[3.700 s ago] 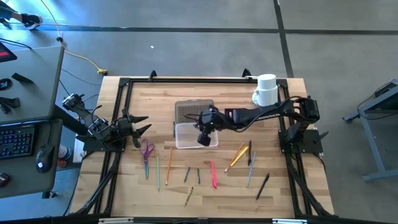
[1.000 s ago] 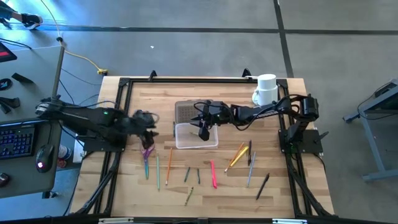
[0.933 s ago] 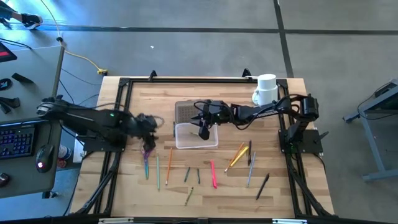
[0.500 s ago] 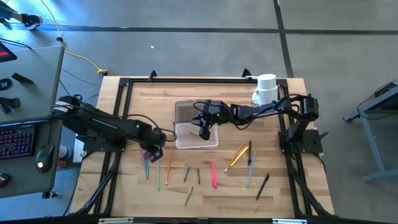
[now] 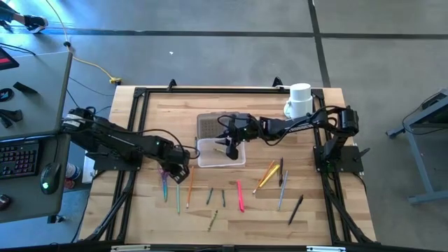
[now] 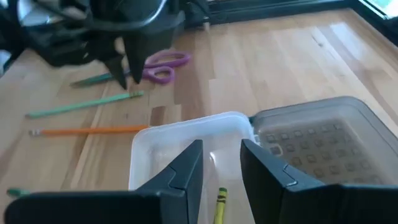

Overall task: Pick & place school supplies into a supply box
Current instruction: Put the light blue pencil into the gray supply box

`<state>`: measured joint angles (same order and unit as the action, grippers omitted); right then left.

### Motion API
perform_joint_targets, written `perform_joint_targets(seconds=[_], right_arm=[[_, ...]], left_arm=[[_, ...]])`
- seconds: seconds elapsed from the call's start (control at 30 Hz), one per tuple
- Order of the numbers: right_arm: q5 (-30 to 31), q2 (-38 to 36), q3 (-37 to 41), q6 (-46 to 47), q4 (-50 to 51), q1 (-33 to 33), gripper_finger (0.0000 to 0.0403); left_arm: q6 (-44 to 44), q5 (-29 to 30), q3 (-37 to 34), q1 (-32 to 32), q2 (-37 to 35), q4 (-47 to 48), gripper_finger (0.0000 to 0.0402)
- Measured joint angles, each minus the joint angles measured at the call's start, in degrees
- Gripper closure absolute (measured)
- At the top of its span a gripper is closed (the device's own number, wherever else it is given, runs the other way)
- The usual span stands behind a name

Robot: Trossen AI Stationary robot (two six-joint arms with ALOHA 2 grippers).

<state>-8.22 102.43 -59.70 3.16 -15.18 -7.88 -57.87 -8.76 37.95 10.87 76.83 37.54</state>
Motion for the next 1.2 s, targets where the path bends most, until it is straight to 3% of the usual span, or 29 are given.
perform_joint_targets(seconds=[0.5, 0.73, 1.0, 1.2], right_arm=[[3.93, -2.72, -2.09, -16.89, 0.06, 0.0, 0.0311], [3.57, -4.56, -2.62, -17.12, 0.32, 0.0, 0.0311], [3.56, -4.61, -2.49, -16.28, 1.77, 0.02, 0.0311], [3.54, -4.61, -2.49, -15.63, 2.75, 0.02, 0.0311]], left_arm=[[-4.38, 0.71, 0.23, 0.0, 5.45, -4.84, 0.0257], [-4.4, 0.07, 0.38, 0.0, 5.34, -5.55, 0.0257], [-0.81, -1.72, 5.9, 0.01, 5.12, -5.47, 0.0257], [-1.81, -3.84, 7.58, 0.01, 5.11, 0.41, 0.0257]])
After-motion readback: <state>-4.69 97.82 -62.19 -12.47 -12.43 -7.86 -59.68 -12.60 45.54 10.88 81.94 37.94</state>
